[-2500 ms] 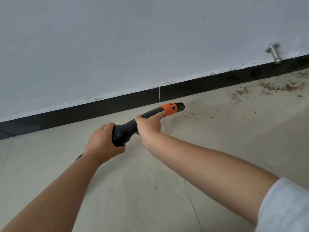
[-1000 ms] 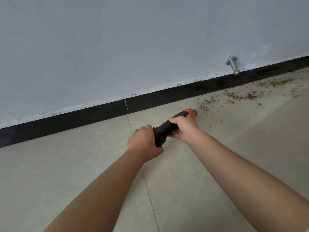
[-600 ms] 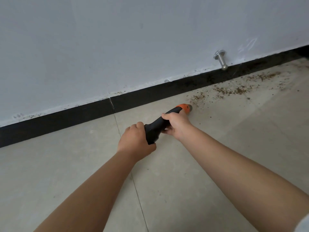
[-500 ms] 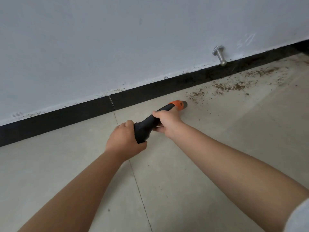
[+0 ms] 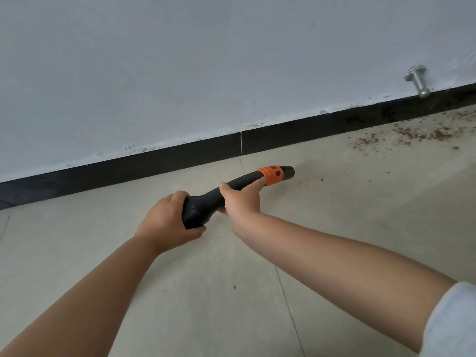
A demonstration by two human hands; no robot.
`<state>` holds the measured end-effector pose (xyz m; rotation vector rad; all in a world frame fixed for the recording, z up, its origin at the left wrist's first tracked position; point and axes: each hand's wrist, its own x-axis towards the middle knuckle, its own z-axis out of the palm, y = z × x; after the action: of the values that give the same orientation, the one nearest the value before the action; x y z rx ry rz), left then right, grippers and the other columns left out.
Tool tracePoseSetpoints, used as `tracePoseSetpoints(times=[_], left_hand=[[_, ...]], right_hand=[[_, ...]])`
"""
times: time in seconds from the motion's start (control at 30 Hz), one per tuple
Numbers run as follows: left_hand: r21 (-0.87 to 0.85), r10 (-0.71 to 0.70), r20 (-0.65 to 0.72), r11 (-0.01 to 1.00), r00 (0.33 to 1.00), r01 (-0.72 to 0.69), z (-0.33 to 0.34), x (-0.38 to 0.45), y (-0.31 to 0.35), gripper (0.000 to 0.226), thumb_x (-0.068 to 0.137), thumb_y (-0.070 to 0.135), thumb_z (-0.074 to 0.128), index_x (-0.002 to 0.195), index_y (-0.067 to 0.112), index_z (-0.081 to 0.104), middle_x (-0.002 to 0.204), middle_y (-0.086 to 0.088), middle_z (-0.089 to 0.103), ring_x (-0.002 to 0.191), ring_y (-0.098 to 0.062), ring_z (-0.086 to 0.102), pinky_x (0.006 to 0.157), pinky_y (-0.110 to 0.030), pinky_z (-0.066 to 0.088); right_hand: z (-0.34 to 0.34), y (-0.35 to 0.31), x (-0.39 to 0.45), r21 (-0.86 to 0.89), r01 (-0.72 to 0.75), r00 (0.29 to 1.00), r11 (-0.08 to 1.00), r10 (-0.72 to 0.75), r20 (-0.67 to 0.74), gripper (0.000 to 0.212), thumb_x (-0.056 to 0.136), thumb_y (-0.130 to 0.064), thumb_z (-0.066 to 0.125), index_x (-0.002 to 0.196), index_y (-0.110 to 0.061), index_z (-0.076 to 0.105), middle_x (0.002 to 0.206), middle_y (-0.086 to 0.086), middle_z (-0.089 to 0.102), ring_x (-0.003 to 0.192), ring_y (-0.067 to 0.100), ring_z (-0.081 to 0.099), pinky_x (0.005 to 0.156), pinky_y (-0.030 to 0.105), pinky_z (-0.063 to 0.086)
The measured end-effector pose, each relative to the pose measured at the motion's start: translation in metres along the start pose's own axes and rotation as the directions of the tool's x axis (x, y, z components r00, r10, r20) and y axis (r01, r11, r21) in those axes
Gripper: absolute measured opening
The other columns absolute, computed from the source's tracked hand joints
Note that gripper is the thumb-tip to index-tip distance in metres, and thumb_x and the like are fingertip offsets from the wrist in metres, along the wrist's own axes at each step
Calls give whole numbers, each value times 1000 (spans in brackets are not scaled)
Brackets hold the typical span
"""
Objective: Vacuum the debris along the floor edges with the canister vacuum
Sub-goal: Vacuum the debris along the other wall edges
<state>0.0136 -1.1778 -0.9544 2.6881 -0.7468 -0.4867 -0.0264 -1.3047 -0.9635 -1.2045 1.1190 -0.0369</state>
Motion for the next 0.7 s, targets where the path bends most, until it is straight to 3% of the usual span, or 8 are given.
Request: tracePoseSetpoints(times=[0.17, 0.23, 0.33, 0.4, 0.47, 0.57, 0.7], left_hand=[[38, 32, 58, 999, 998, -34, 0, -4, -12, 40, 71, 31, 73, 96, 17, 45, 88, 4, 49, 77, -15, 45, 54, -15, 30], [55, 54, 75, 997, 996, -58, 2, -2, -8, 38, 71, 32, 72, 93, 19, 43, 88, 3, 49, 77, -15, 46, 54, -20, 31], [87, 99, 106, 990, 989, -108, 7, 2, 8, 37, 72, 35, 69, 92, 19, 43, 87, 3, 50, 77, -16, 46, 61, -24, 32], [94, 127, 116, 986, 985, -139, 13, 5, 25, 38, 74, 37, 68, 91, 19, 40, 86, 3, 48, 77, -15, 45, 63, -24, 32], [105, 154, 123, 980, 980, -167, 20, 9, 43, 39, 75, 39, 67, 92, 19, 37, 85, 4, 45, 77, -15, 44, 64, -24, 33], [115, 184, 131, 973, 974, -200, 33, 16, 71, 39, 76, 40, 65, 95, 18, 38, 86, 4, 45, 78, -14, 44, 64, -24, 35], [107, 213, 131, 968, 968, -228, 47, 29, 111, 40, 77, 39, 64, 93, 18, 35, 86, 3, 44, 79, -15, 43, 63, -26, 35]], right_hand=[[4, 9, -6, 58, -58, 998, 997, 59, -7, 95, 87, -19, 63, 148, -23, -10, 137, 13, 44, 110, 33, 59, 92, 42, 51], [-4, 9, -7, 76, -34, 999, 997, 34, -6, 92, 88, -15, 62, 149, -21, -8, 138, 13, 44, 106, 30, 59, 90, 41, 53], [-24, 5, -6, 103, -25, 1000, 994, 25, -1, 89, 89, -13, 60, 149, -23, -5, 137, 11, 44, 71, 16, 55, 87, 39, 55], [-40, 3, 0, 131, -28, 1000, 991, 30, -10, 88, 89, -12, 61, 149, -25, -2, 136, 9, 45, 64, 13, 52, 83, 37, 56], [-58, 2, 8, 158, -27, 999, 987, 31, -22, 86, 89, -11, 61, 149, -25, 1, 136, 9, 45, 74, 18, 59, 77, 34, 56], [-86, 0, 19, 183, -20, 999, 983, 27, -35, 86, 88, -11, 61, 149, -27, 3, 139, 8, 43, 107, 27, 58, 63, 28, 54], [-121, -10, 34, 240, 11, 996, 971, 11, -91, 78, 89, -9, 60, 148, -24, 12, 136, 10, 45, 111, 29, 56, 65, 32, 53]])
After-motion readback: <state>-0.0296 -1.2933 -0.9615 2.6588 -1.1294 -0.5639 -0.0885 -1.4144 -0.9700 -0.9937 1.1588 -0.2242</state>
